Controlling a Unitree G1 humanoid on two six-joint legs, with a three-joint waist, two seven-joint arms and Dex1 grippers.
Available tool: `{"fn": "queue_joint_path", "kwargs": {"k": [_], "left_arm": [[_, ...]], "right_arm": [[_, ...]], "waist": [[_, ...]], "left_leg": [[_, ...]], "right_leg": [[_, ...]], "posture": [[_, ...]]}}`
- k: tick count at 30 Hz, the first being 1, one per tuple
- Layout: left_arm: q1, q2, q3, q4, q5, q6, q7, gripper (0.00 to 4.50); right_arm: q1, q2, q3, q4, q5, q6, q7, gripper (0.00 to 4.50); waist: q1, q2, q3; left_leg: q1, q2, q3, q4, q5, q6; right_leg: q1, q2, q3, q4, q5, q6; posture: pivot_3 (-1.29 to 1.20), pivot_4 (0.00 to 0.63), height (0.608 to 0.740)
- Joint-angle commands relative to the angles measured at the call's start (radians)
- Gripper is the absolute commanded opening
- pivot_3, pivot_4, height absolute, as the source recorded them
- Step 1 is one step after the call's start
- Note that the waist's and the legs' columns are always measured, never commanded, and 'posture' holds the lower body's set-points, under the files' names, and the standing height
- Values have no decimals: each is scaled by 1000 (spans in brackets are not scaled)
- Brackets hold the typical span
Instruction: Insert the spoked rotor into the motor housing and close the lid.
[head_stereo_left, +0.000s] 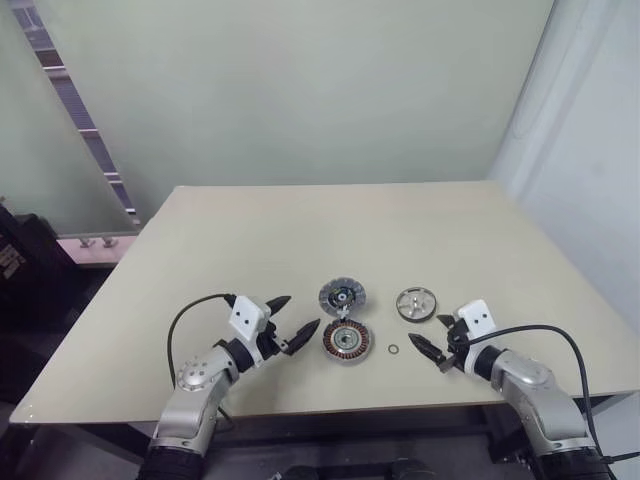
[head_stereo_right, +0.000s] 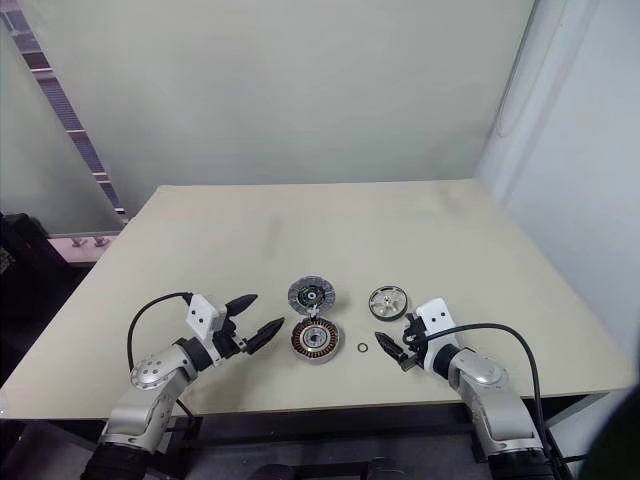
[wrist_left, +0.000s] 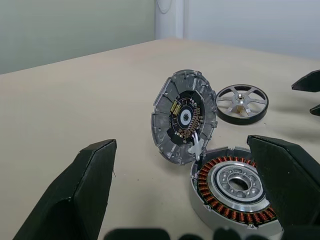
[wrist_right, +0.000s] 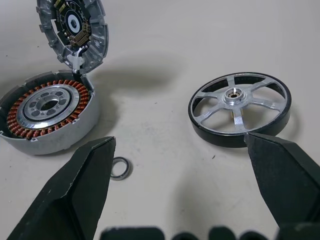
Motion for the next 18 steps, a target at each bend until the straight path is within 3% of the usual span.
{"fn": "queue_joint_path", "kwargs": {"k": [1, 18], "left_arm": [[-7, -2, 20, -44, -13, -3, 11, 4480], [43, 17, 16, -89, -25, 36, -16, 4480]], "right_arm": [[-19, -6, -11, -22, 8, -23, 3, 4500], [-19, 26, 33, -95, 6, 33, -31, 4500]], "waist": [[0, 0, 0], [0, 0, 0]], "left_leg": [[0, 0, 0, 0, 0, 0], [0, 0, 0, 0, 0, 0]], "right_leg": [[0, 0, 0, 0, 0, 0], [0, 0, 0, 0, 0, 0]], "posture": [[0, 0, 740], [0, 0, 740]]}}
